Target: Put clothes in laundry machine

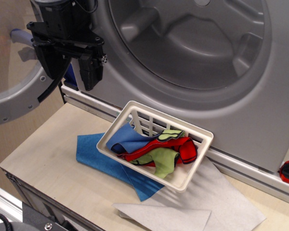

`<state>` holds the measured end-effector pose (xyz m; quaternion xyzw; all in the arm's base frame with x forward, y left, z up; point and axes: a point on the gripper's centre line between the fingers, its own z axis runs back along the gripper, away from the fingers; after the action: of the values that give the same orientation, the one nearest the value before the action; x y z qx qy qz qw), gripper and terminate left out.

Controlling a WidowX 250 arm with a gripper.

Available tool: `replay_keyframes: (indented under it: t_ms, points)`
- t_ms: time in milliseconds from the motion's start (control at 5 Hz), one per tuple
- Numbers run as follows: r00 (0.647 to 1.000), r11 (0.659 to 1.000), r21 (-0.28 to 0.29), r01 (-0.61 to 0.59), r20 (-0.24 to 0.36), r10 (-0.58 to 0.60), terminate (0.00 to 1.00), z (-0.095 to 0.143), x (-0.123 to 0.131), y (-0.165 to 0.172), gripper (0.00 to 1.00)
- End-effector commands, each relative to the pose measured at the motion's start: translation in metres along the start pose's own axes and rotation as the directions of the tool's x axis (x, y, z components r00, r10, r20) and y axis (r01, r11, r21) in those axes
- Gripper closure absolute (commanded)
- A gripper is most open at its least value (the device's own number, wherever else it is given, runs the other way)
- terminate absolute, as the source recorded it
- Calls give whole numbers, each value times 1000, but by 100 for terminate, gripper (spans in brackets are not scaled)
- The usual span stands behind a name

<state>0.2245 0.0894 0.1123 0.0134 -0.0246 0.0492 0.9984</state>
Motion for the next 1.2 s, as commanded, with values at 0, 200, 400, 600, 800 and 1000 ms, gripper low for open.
replay_keyframes:
  t_ms: [0,200,400,600,800,1000]
  points:
    - [1000,1000,0,0,0,0,0,0,0,0,0]
    - [999,1000,-8,-1,42,1,0,-10,2,-18,0]
    - [998,996,-90,23,68,-17,0,-26,4,-51,0]
    - [993,991,-132,-4,119,20,0,-43,15,-69,0]
    - [989,997,-80,-16,145,28,0,-75,27,-77,0]
    - [985,1000,-6,-13,174,13,0,-93,31,-77,0]
